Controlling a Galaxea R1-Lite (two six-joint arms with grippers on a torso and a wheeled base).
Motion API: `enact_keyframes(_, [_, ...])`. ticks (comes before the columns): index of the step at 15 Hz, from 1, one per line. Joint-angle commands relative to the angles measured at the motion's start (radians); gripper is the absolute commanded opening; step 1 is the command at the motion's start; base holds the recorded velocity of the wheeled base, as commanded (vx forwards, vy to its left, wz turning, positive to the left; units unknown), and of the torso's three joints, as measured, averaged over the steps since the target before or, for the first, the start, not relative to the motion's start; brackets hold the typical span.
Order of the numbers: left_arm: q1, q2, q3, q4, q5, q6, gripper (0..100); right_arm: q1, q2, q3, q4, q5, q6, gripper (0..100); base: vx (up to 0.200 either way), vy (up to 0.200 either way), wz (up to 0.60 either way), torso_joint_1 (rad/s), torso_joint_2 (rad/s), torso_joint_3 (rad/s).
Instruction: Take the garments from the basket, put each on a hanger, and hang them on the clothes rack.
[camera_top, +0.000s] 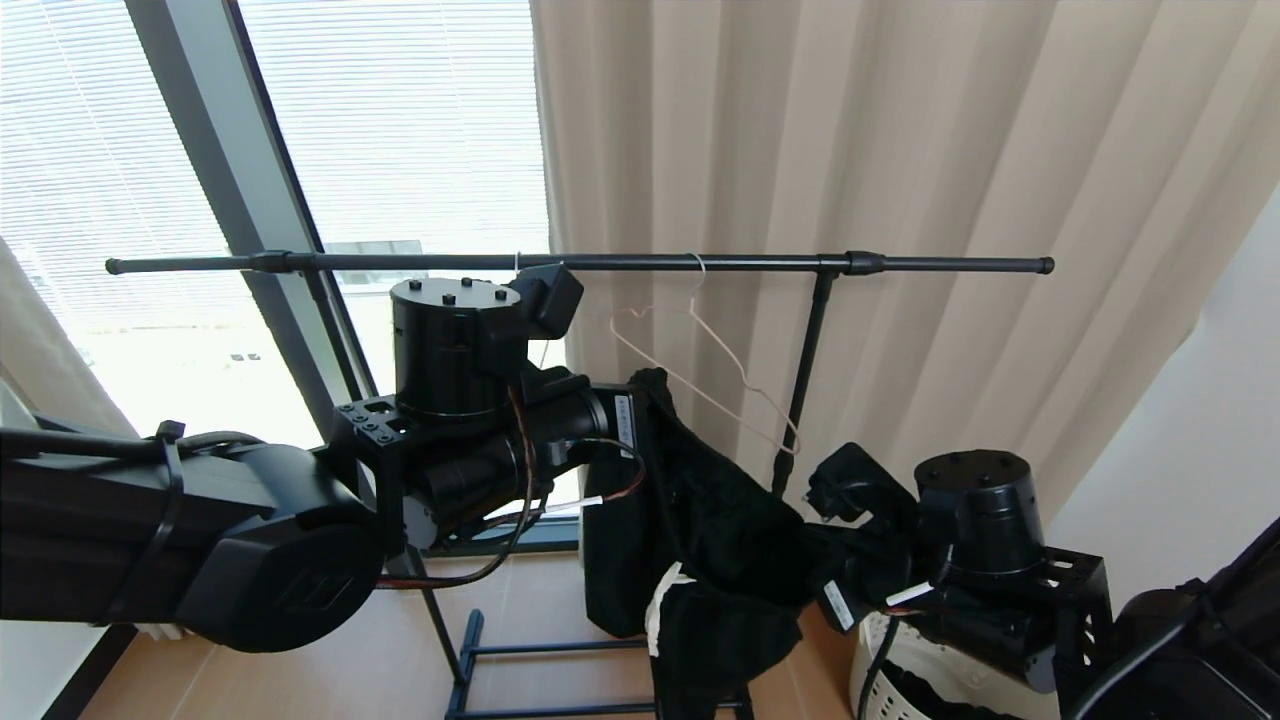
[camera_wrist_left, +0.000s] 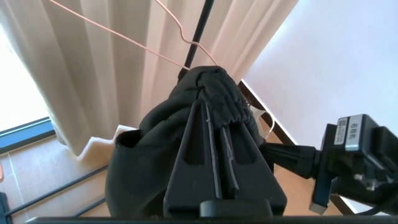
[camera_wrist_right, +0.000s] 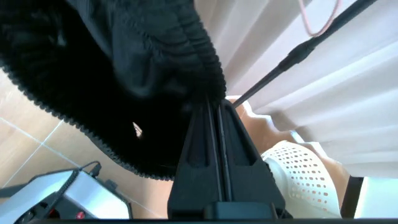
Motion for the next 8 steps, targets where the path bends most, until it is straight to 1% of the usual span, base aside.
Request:
enact_keyframes(1, [0.006,0.000,0.003,0.000,-0.004,-0.001,0,-0.012,-0.045,-0.002,0.001,0.001,-0.001,0,0.000,0.000,0.00,0.000,0.00,0.000])
enact_keyframes(4, [0.020,0.020,0.003,0.001,-0.006,0.002,0,-0.025,-0.091,-0.008,0.001,0.001,-0.001,0,0.000,0.000,0.00,0.000,0.00,0.000])
enact_keyframes(6, [0.034,0.041,0.005,0.003,-0.010,0.005,0,-0.033,-0.150,-0.013,0.005,-0.001,-0.002,0,0.000,0.000,0.00,0.000,0.00,0.000])
enact_keyframes(8, [0.041,0.067,0.020,0.001,-0.017,0.043,0,-0.035,-0.184,-0.033,0.007,-0.003,-0.001,0,0.000,0.000,0.00,0.000,0.00,0.000])
